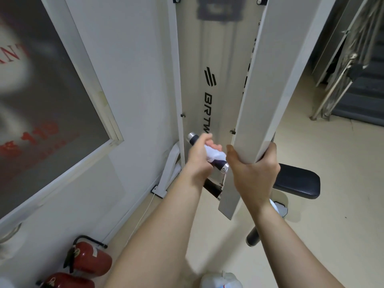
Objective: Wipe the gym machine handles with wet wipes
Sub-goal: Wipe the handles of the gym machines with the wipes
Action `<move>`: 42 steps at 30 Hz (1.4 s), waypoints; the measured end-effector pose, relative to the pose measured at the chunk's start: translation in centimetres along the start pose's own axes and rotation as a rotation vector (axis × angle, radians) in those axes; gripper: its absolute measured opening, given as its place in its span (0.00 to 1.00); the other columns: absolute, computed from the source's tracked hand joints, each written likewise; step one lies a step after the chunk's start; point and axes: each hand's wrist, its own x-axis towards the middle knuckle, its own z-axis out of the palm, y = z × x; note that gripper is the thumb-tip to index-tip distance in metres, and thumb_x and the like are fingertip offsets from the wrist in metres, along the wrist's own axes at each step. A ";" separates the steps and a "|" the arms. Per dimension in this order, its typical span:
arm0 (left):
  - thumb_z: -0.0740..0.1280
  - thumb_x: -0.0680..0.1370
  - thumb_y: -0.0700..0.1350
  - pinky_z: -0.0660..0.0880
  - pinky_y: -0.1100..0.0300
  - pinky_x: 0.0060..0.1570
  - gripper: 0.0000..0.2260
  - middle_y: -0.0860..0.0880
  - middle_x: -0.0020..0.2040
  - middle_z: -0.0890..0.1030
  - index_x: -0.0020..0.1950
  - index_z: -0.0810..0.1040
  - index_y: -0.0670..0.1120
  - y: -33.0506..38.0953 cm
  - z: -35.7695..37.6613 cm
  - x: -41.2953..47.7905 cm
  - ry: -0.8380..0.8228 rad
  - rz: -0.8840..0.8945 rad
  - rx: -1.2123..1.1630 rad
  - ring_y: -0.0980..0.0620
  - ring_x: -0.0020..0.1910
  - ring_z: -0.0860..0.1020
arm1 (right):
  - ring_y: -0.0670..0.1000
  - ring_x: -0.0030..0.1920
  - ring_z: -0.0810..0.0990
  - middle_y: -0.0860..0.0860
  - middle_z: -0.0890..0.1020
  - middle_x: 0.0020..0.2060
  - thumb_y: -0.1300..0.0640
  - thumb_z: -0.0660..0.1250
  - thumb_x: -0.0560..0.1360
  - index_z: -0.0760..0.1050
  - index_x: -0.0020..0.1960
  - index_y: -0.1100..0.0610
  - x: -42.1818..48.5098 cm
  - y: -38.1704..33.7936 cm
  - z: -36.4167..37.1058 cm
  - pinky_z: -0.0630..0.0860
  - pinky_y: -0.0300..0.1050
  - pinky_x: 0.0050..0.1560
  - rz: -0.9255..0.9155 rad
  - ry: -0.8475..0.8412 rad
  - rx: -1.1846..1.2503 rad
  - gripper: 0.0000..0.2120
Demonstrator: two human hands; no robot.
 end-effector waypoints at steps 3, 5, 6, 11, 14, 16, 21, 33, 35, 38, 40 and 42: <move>0.70 0.77 0.43 0.77 0.61 0.41 0.18 0.53 0.26 0.65 0.32 0.65 0.47 2.1 0.2 0.8 0.069 0.055 -0.150 0.56 0.22 0.67 | 0.57 0.34 0.74 0.49 0.74 0.33 0.44 0.76 0.60 0.66 0.43 0.56 -0.1 -0.1 0.3 0.71 0.48 0.32 -0.005 0.000 0.005 0.25; 0.69 0.77 0.42 0.76 0.61 0.38 0.18 0.53 0.24 0.65 0.31 0.65 0.47 1.1 0.2 0.5 0.085 0.069 -0.131 0.55 0.21 0.69 | 0.58 0.35 0.75 0.50 0.75 0.35 0.43 0.75 0.60 0.66 0.45 0.55 -0.3 -0.3 0.6 0.71 0.47 0.33 0.021 0.002 0.009 0.26; 0.68 0.77 0.42 0.74 0.61 0.33 0.18 0.53 0.23 0.64 0.31 0.64 0.47 0.0 0.3 0.4 0.051 0.070 -0.091 0.54 0.21 0.68 | 0.58 0.36 0.75 0.50 0.75 0.35 0.43 0.75 0.60 0.66 0.45 0.55 -0.2 -0.4 0.7 0.70 0.47 0.34 0.038 0.009 0.015 0.26; 0.67 0.73 0.41 0.59 0.65 0.23 0.19 0.51 0.29 0.58 0.33 0.58 0.51 -4.4 0.1 -0.3 -0.084 -0.002 0.236 0.53 0.24 0.58 | 0.50 0.34 0.75 0.42 0.73 0.34 0.47 0.79 0.61 0.66 0.45 0.54 0.1 0.0 0.3 0.72 0.46 0.34 0.035 0.004 0.015 0.25; 0.69 0.74 0.40 0.70 0.67 0.24 0.13 0.49 0.25 0.68 0.33 0.68 0.46 -1.4 0.3 -0.1 0.007 0.016 0.156 0.52 0.20 0.70 | 0.52 0.33 0.74 0.43 0.73 0.33 0.44 0.77 0.60 0.67 0.44 0.55 0.2 0.0 -0.1 0.71 0.47 0.32 0.019 -0.014 0.012 0.24; 0.71 0.76 0.43 0.75 0.65 0.30 0.13 0.50 0.24 0.70 0.34 0.70 0.45 1.0 0.4 0.5 0.086 0.040 -0.001 0.54 0.24 0.74 | 0.54 0.34 0.75 0.43 0.73 0.33 0.44 0.77 0.60 0.68 0.44 0.56 0.0 -0.1 0.0 0.72 0.48 0.32 0.000 -0.021 0.011 0.25; 0.70 0.78 0.48 0.72 0.62 0.40 0.15 0.54 0.25 0.65 0.37 0.67 0.48 1.9 0.3 1.3 0.063 0.132 -0.207 0.56 0.22 0.66 | 0.46 0.34 0.75 0.43 0.73 0.34 0.48 0.80 0.62 0.67 0.45 0.56 -0.2 -0.4 0.9 0.72 0.47 0.34 0.061 -0.038 -0.004 0.25; 0.67 0.82 0.45 0.79 0.53 0.51 0.19 0.40 0.56 0.80 0.70 0.72 0.36 -3.0 -4.1 -1.5 -0.331 0.231 0.156 0.44 0.53 0.81 | 0.51 0.37 0.76 0.42 0.74 0.36 0.45 0.80 0.63 0.68 0.48 0.54 0.7 0.1 0.2 0.78 0.55 0.39 0.083 -0.054 0.021 0.27; 0.68 0.82 0.43 0.81 0.56 0.50 0.20 0.44 0.49 0.83 0.68 0.70 0.34 -3.5 -4.8 -1.7 -0.230 0.264 0.231 0.47 0.48 0.83 | 0.47 0.38 0.76 0.42 0.74 0.37 0.45 0.80 0.63 0.68 0.48 0.53 0.7 0.1 0.3 0.78 0.56 0.40 0.088 -0.048 0.025 0.26; 0.68 0.82 0.45 0.80 0.59 0.49 0.15 0.50 0.34 0.78 0.61 0.73 0.34 -3.4 -5.3 -1.3 -0.115 0.331 0.360 0.55 0.37 0.80 | 0.50 0.39 0.76 0.41 0.74 0.38 0.43 0.79 0.63 0.67 0.49 0.53 0.4 0.0 0.4 0.79 0.56 0.39 0.057 -0.047 0.027 0.26; 0.67 0.83 0.45 0.79 0.60 0.46 0.09 0.48 0.32 0.74 0.55 0.75 0.39 -3.2 -5.6 -1.1 -0.082 0.340 0.370 0.57 0.32 0.76 | 0.53 0.39 0.77 0.41 0.74 0.38 0.42 0.78 0.63 0.67 0.48 0.52 0.3 -0.1 0.5 0.79 0.56 0.39 0.044 -0.048 0.025 0.27; 0.66 0.83 0.44 0.80 0.62 0.45 0.05 0.48 0.32 0.74 0.51 0.75 0.42 -2.7 -5.8 -1.1 -0.047 0.334 0.357 0.57 0.30 0.75 | 0.55 0.39 0.77 0.43 0.74 0.37 0.41 0.77 0.62 0.66 0.48 0.53 0.1 -0.2 0.7 0.78 0.56 0.38 0.038 -0.044 0.020 0.27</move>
